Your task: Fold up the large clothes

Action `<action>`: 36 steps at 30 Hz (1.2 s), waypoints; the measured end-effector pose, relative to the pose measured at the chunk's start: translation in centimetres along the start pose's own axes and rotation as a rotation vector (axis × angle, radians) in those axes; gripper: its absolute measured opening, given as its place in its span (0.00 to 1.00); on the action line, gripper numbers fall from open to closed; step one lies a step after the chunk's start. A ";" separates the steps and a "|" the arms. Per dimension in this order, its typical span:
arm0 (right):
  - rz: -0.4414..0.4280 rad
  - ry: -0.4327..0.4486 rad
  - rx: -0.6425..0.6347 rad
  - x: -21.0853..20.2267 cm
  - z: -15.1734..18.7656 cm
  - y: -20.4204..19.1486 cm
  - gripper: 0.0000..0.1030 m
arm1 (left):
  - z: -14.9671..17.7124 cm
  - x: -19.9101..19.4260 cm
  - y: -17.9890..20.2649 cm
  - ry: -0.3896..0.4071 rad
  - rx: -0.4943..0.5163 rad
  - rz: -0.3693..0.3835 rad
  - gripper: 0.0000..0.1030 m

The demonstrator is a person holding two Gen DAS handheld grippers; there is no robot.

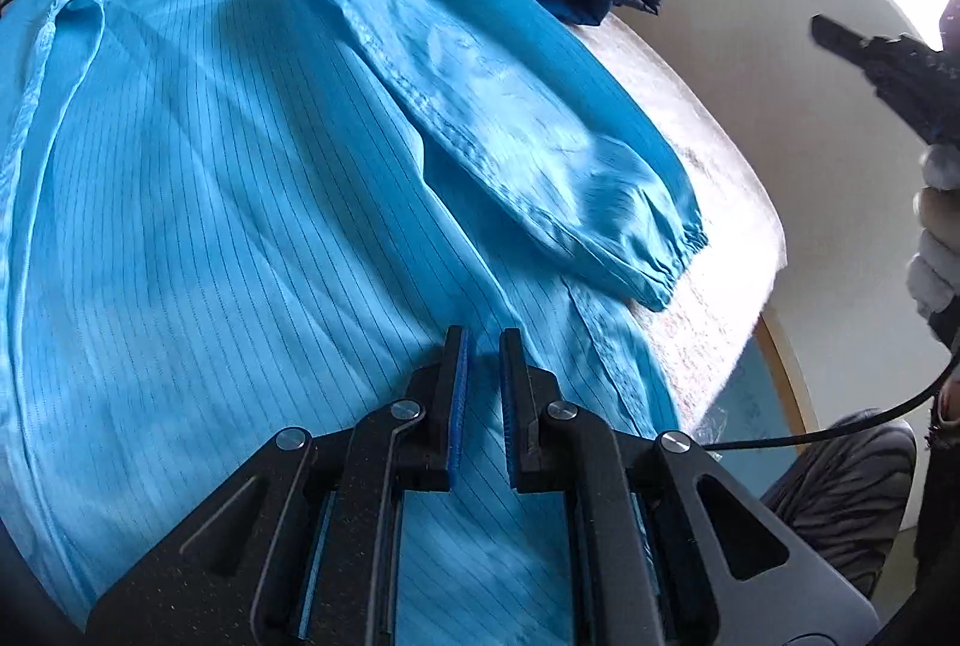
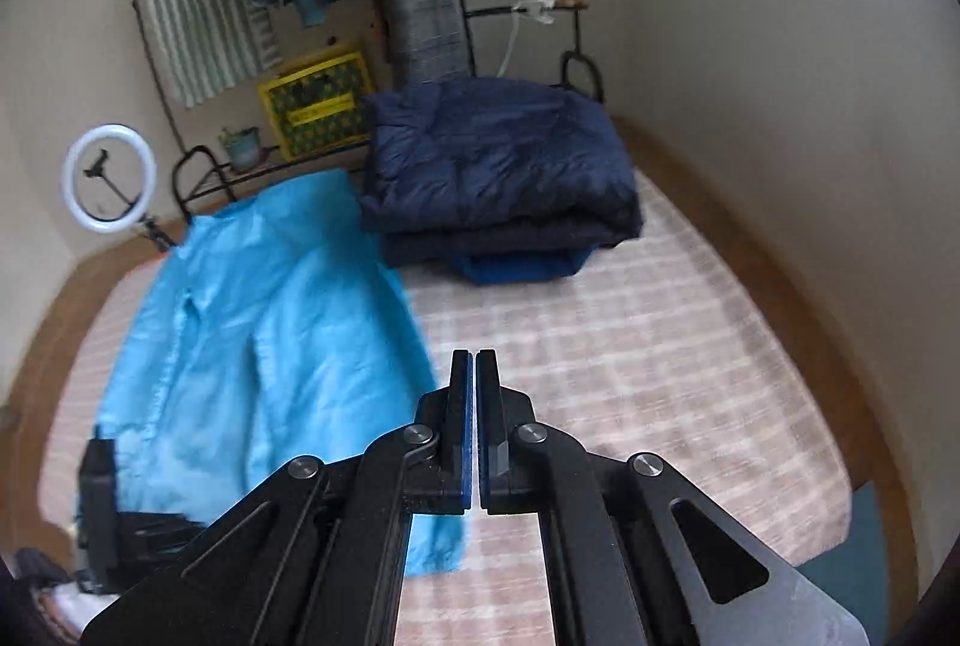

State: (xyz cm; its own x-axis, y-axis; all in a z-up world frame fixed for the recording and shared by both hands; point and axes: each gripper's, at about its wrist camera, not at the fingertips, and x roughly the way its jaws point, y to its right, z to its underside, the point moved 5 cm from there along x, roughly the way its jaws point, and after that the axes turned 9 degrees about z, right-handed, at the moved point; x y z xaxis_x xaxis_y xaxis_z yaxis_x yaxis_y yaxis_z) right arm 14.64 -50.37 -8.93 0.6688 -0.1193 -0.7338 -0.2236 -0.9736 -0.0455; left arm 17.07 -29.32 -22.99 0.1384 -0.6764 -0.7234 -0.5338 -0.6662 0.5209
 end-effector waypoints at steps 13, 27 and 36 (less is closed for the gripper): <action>-0.189 -0.357 0.277 11.6 10.5 0.8 0.10 | 1.9 -8.1 1.6 0.063 0.010 0.016 0.08; 0.228 0.096 -0.128 -0.8 -1.6 -1.2 0.00 | 0.1 -16.6 -3.6 0.262 -0.147 -0.017 0.08; 0.086 0.184 -0.589 -7.3 5.0 -17.2 0.00 | 0.8 -18.7 -4.3 0.302 -0.130 -0.068 0.08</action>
State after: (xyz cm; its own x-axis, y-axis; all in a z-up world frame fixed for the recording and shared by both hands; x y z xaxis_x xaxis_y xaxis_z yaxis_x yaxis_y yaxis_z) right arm 10.05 -31.76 -6.16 0.7888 -0.1825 -0.5869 0.1113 -0.8967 0.4284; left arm 16.10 -13.51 -12.12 0.4210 -0.6788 -0.6017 -0.4063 -0.7342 0.5440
